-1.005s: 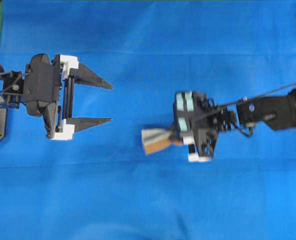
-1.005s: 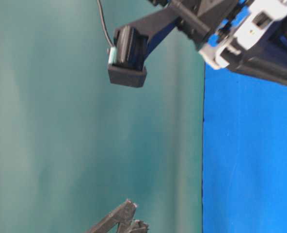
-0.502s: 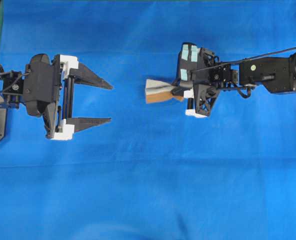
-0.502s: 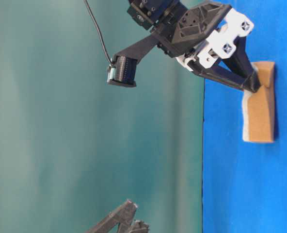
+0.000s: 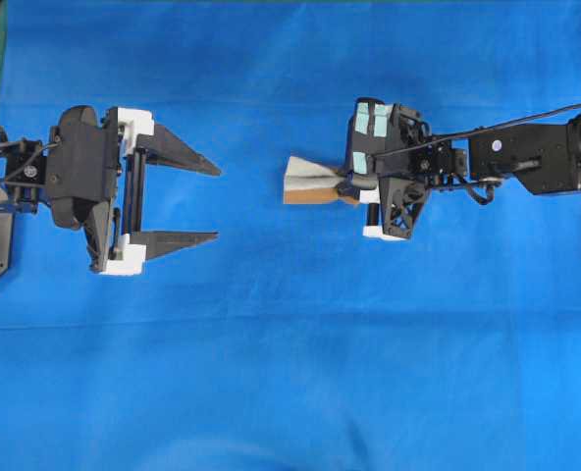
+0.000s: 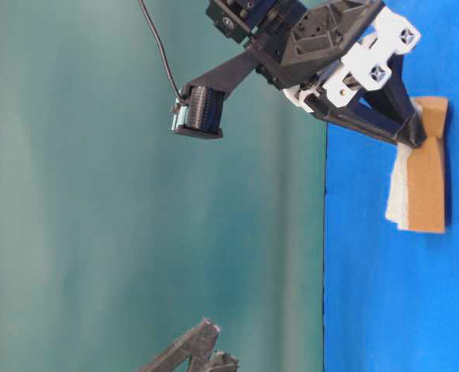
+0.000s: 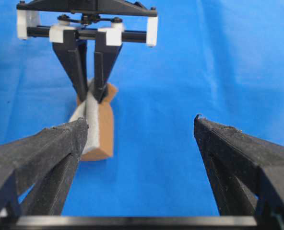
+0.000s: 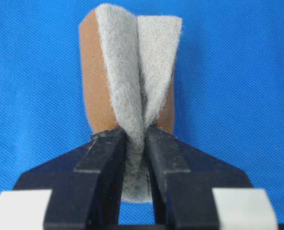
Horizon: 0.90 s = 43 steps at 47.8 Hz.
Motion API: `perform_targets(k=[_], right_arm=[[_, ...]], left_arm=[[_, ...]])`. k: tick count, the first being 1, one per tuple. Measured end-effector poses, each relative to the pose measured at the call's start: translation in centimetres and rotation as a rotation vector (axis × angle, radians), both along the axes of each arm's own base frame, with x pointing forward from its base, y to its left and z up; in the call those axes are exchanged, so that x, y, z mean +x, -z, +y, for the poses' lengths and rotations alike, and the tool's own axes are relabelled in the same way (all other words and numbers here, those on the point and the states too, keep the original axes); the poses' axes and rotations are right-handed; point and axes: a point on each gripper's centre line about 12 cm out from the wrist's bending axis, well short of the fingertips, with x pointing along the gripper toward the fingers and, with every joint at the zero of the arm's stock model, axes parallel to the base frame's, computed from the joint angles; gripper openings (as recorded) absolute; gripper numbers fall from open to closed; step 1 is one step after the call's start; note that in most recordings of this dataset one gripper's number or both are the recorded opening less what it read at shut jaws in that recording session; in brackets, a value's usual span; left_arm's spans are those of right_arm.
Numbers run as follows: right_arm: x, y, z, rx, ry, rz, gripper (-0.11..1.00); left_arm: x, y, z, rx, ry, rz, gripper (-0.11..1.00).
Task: Hand over the sponge with the left arm and wipe it with the right arm.
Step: 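Lower the sponge onto the table and open the right gripper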
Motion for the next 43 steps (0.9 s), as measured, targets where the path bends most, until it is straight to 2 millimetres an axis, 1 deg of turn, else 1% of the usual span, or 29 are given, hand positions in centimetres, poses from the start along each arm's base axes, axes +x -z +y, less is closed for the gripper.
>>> perform_targets(k=[7, 8, 12, 13, 16, 18, 23, 32, 39, 43], right_arm=[[0.1, 0.0, 0.2, 0.001, -0.004, -0.006, 0.21], [0.1, 0.0, 0.2, 0.002, -0.003, -0.005, 0.24], [0.1, 0.0, 0.3, 0.004, -0.006, -0.007, 0.48], [0.2, -0.1, 0.5, 0.003, -0.01, -0.008, 0.56], [0.1, 0.0, 0.6, 0.003, -0.014, -0.005, 0.68], [0.2, -0.1, 0.7, 0.005, -0.014, -0.008, 0.73], [0.2, -0.2, 0.8, 0.004, -0.017, -0.01, 0.72], [0.2, -1.9, 0.9, 0.001, -0.015, -0.051, 0.73], [-0.2, -4.0, 0.9, -0.017, -0.016, -0.07, 0.73], [-0.7, -5.7, 0.8, -0.031, -0.013, -0.082, 0.73]], left_arm=[[0.0, 0.1, 0.0, 0.001, 0.001, 0.002, 0.89], [0.0, 0.1, 0.0, 0.0, 0.0, 0.002, 0.89], [0.0, 0.1, 0.0, 0.0, 0.0, 0.002, 0.89], [0.0, 0.0, 0.0, 0.001, 0.001, 0.0, 0.89], [0.0, 0.0, 0.0, 0.001, 0.0, 0.0, 0.89], [0.0, 0.0, 0.0, 0.001, 0.0, 0.0, 0.89], [0.0, 0.1, 0.0, 0.004, 0.001, 0.002, 0.89], [0.0, 0.1, 0.0, 0.013, 0.004, 0.002, 0.89], [0.0, 0.1, 0.0, 0.013, 0.004, 0.002, 0.89], [0.0, 0.1, 0.0, 0.013, 0.002, 0.002, 0.89]])
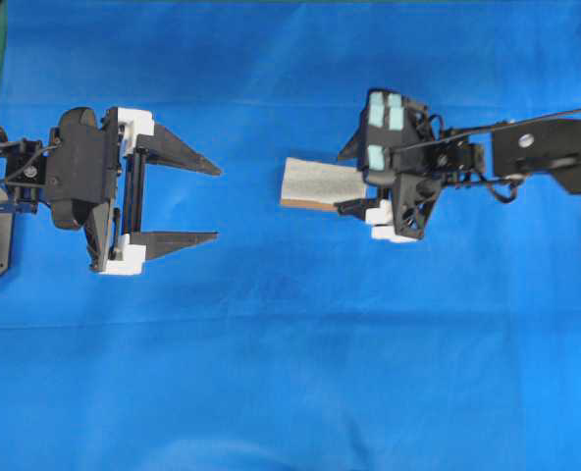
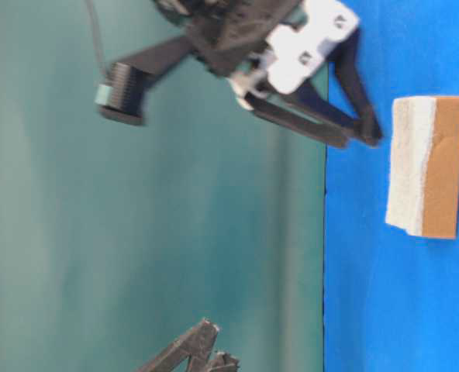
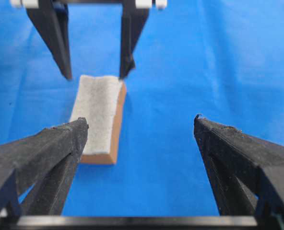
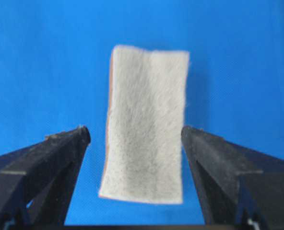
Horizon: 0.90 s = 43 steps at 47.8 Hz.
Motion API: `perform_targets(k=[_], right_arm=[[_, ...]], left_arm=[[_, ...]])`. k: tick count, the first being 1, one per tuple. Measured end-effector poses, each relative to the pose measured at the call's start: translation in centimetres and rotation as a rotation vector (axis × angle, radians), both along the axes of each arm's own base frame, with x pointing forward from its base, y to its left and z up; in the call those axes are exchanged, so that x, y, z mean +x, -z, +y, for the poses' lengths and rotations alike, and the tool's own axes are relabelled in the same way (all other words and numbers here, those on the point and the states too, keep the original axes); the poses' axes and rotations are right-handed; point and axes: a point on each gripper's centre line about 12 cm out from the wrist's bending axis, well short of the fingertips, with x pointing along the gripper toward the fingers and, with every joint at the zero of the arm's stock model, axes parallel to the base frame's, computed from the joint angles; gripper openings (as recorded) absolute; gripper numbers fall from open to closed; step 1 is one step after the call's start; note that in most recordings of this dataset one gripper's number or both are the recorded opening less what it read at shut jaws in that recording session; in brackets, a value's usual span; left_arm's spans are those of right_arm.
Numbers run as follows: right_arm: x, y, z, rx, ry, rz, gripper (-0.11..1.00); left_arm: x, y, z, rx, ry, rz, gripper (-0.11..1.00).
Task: Hand over the sponge with the left arm and wipe it with the right arm.
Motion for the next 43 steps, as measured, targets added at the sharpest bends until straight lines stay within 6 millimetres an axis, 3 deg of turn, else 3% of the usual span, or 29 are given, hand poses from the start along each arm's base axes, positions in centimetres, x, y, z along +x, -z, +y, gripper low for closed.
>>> perform_targets(k=[12, 17, 43], right_arm=[[-1.9, -6.0, 0.1, -0.035, 0.009, -0.095, 0.73], [-2.8, -7.4, 0.5, -0.038, 0.004, -0.134, 0.73], [-3.5, -7.8, 0.8, -0.03, 0.003, -0.156, 0.72]], left_arm=[[0.0, 0.0, 0.0, -0.004, 0.0, 0.0, 0.89], [0.0, 0.0, 0.0, -0.01, -0.001, 0.0, 0.89], [-0.1, -0.4, 0.0, -0.012, -0.002, -0.012, 0.89]])
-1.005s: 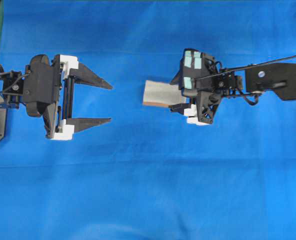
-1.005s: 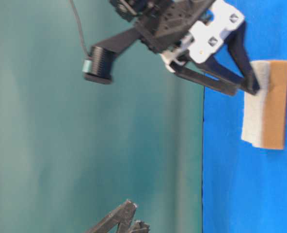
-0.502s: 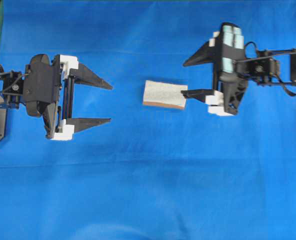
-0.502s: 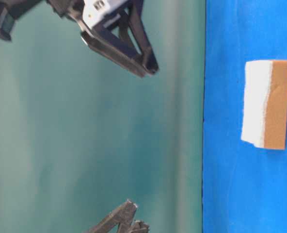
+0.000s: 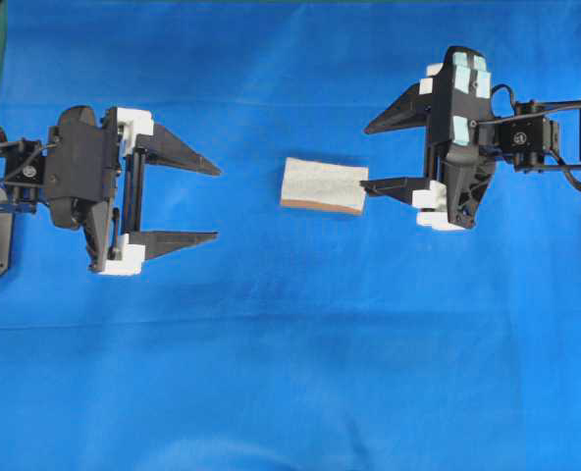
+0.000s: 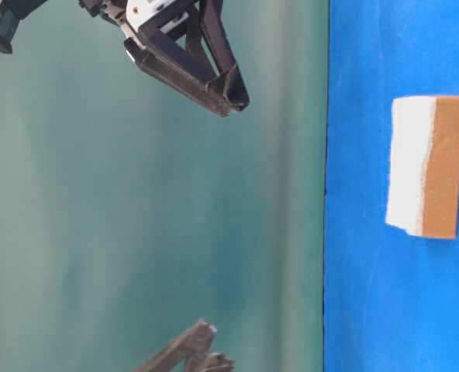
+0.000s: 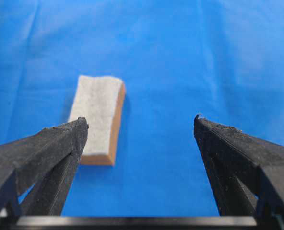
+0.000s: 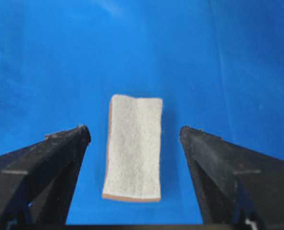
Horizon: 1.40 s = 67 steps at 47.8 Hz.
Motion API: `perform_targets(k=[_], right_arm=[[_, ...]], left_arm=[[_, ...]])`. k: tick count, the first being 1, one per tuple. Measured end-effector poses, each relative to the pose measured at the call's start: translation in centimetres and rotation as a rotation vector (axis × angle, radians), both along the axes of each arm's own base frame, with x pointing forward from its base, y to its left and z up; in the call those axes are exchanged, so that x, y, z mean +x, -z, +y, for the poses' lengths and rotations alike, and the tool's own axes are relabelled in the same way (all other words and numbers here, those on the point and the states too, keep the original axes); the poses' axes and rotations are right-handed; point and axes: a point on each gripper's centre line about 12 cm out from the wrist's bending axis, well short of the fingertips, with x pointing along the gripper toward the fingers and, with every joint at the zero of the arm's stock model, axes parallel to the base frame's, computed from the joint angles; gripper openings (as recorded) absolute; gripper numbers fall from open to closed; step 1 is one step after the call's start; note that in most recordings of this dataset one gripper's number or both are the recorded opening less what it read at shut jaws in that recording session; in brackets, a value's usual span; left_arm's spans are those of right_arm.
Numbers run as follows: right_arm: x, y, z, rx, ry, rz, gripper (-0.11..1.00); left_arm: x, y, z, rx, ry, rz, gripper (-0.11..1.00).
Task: Hand over the sponge with the left arm and wipe it with the right arm.
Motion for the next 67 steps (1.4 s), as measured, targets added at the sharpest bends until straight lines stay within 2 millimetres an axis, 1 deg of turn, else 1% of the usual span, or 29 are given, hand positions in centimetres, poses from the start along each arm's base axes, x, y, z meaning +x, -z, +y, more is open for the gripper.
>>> perform_targets(k=[5, 9, 18, 24, 29, 34, 40, 43, 47, 50, 54, 63, 67], right_arm=[[-0.9, -1.0, 0.1, -0.002, 0.005, -0.017, 0.71], [-2.2, -2.0, 0.2, -0.005, 0.008, -0.044, 0.7], [-6.3, -4.3, 0.7, -0.01, 0.02, -0.128, 0.7], [-9.3, -5.6, 0.9, -0.016, 0.032, -0.17, 0.7], [-11.8, -5.9, 1.1, -0.02, 0.043, -0.195, 0.7], [-14.2, -5.6, 1.4, -0.014, 0.048, -0.225, 0.7], [-16.7, -4.5, 1.9, 0.016, 0.052, -0.272, 0.67], [-17.6, -3.7, 2.1, 0.036, 0.054, -0.289, 0.65], [-18.5, -2.3, 2.3, 0.067, 0.055, -0.296, 0.63], [-18.8, -1.3, 2.5, 0.088, 0.056, -0.301, 0.64], [-18.9, -0.2, 2.6, 0.113, 0.054, -0.317, 0.64], [-18.6, 0.6, 2.7, 0.127, 0.047, -0.344, 0.64], [-18.4, 1.0, 2.7, 0.128, 0.048, -0.336, 0.64]], left_arm=[[-0.6, -1.1, 0.0, 0.001, 0.0, -0.02, 0.89], [-1.6, -2.3, 0.1, -0.001, -0.003, -0.038, 0.89], [-4.4, -5.1, 0.4, -0.001, -0.014, -0.078, 0.89], [-6.8, -5.7, 0.3, -0.002, -0.012, -0.084, 0.89], [-8.9, -6.1, 0.3, -0.001, -0.009, -0.081, 0.88], [-10.8, -5.7, 0.2, -0.002, -0.008, -0.089, 0.88], [-13.1, -4.8, 0.2, -0.002, -0.007, -0.126, 0.88], [-14.1, -3.9, 0.2, -0.003, -0.009, -0.137, 0.88], [-15.0, -3.1, 0.1, -0.003, -0.007, -0.141, 0.88], [-15.4, -2.2, 0.2, -0.005, -0.009, -0.14, 0.88], [-15.8, -1.8, 0.1, -0.006, -0.007, -0.152, 0.88], [-15.8, -0.6, 0.1, -0.027, -0.012, -0.134, 0.88], [-15.8, -0.4, 0.1, -0.053, -0.017, -0.139, 0.88]])
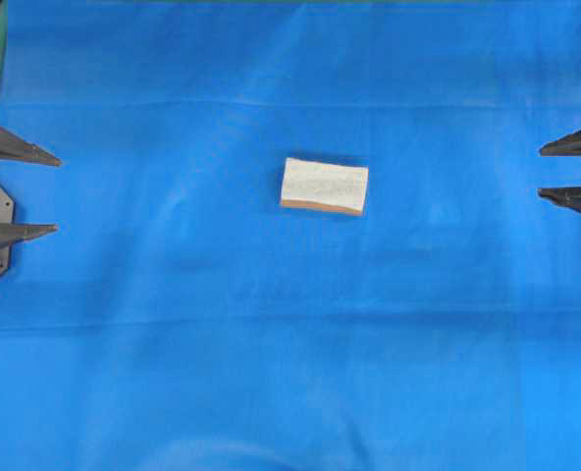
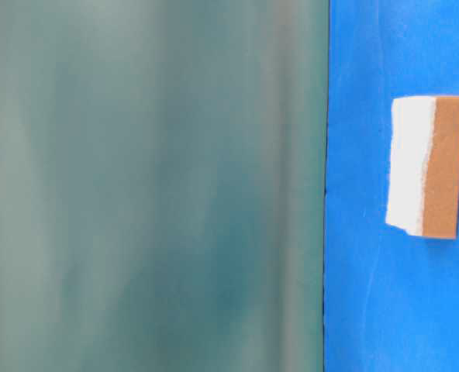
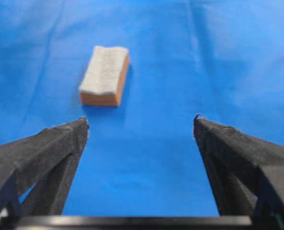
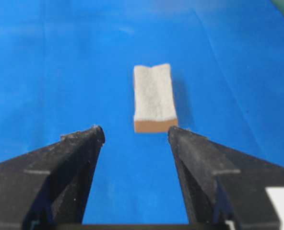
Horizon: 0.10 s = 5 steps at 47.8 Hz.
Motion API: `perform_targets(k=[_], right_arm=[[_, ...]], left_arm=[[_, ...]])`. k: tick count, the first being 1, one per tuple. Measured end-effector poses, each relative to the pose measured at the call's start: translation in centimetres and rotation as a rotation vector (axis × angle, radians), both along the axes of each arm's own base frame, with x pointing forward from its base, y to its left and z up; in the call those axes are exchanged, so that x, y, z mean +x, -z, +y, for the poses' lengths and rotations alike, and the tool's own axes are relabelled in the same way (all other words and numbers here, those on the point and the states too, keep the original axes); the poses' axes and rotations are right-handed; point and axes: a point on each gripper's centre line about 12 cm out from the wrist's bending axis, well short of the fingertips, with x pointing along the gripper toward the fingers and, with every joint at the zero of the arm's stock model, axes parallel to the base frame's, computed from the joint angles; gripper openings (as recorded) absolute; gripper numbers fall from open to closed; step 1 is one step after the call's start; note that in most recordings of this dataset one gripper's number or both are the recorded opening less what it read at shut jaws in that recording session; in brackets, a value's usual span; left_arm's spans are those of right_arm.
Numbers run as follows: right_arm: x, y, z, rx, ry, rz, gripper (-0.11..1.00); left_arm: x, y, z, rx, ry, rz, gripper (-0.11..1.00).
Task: Hand over the sponge with the left arm and wipe it with the right arm.
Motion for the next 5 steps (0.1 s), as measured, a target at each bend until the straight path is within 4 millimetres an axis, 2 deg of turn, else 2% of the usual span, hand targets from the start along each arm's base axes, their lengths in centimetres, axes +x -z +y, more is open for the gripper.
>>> perform_targets(k=[5], right_arm=[[0.12, 0.33, -0.01, 0.001, -0.001, 0.009, 0.64]], left_arm=[[0.01, 0.38, 0.08, -0.029, -0.01, 0.004, 0.88]])
